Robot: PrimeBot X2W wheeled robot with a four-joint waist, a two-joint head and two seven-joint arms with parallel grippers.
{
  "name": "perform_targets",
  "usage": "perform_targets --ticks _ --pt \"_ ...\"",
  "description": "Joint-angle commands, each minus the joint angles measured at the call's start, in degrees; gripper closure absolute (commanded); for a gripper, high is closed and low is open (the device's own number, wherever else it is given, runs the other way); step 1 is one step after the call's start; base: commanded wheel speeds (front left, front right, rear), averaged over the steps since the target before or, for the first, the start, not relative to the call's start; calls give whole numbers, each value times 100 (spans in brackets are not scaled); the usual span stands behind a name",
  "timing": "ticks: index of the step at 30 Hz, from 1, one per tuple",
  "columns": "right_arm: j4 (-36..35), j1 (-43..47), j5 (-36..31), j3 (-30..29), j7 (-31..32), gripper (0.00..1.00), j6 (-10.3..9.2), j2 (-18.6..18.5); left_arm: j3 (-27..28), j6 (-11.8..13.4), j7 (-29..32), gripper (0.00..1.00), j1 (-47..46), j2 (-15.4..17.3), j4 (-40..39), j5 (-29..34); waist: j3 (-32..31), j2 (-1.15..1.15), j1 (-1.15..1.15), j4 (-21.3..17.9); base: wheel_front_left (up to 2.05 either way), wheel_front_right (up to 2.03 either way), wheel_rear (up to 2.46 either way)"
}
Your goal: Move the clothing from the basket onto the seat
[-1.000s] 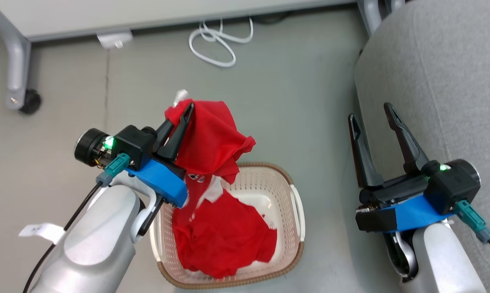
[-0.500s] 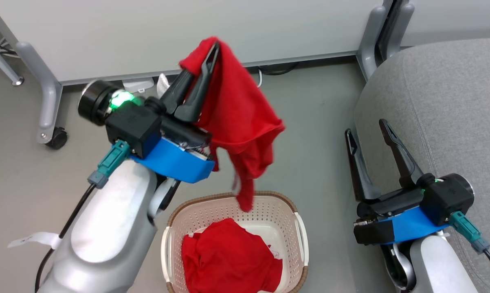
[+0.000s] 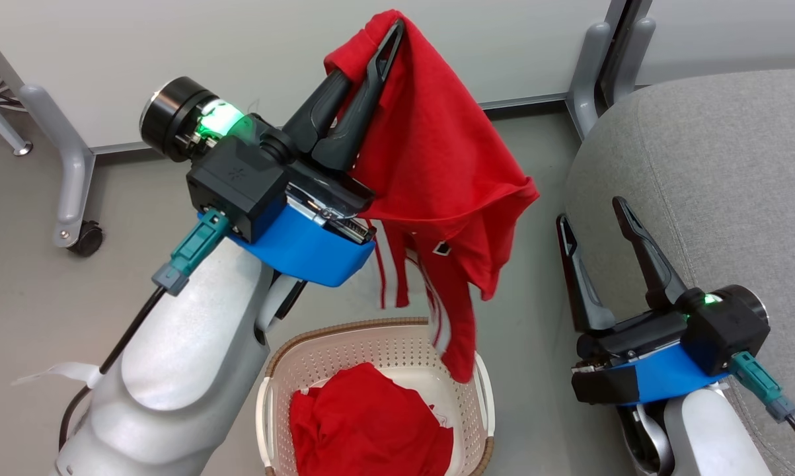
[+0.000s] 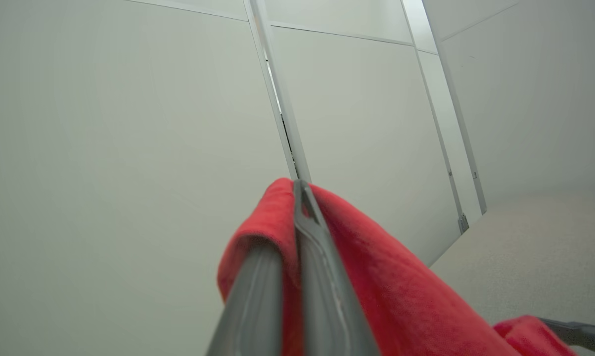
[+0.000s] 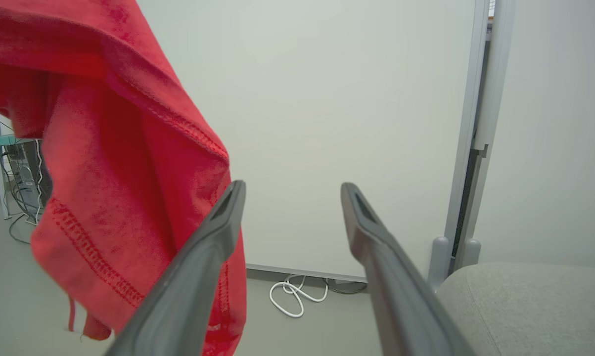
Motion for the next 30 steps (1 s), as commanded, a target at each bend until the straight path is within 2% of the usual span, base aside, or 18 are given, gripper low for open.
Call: perform_targets --ticks 1,9,21,30 --pt "-90 57 -51 36 -22 0 3 -19 -15 -6 -25 100 -35 22 8 19 3 0 0 0 0 0 0" --pt "-151 -324 -490 669 -22 0 3 -24 -68 -6 -25 100 3 24 53 -5 32 0 0 34 0 0 0" --pt "827 -1524 -758 1635 -22 0 3 -208 -290 -7 -26 100 -93 -151 4 33 79 0 0 212 0 0 0" --pt "1479 -1874 -592 1791 -21 2 3 -77 -495 -6 -26 100 -75 -294 -50 36 87 0 0 325 0 0 0"
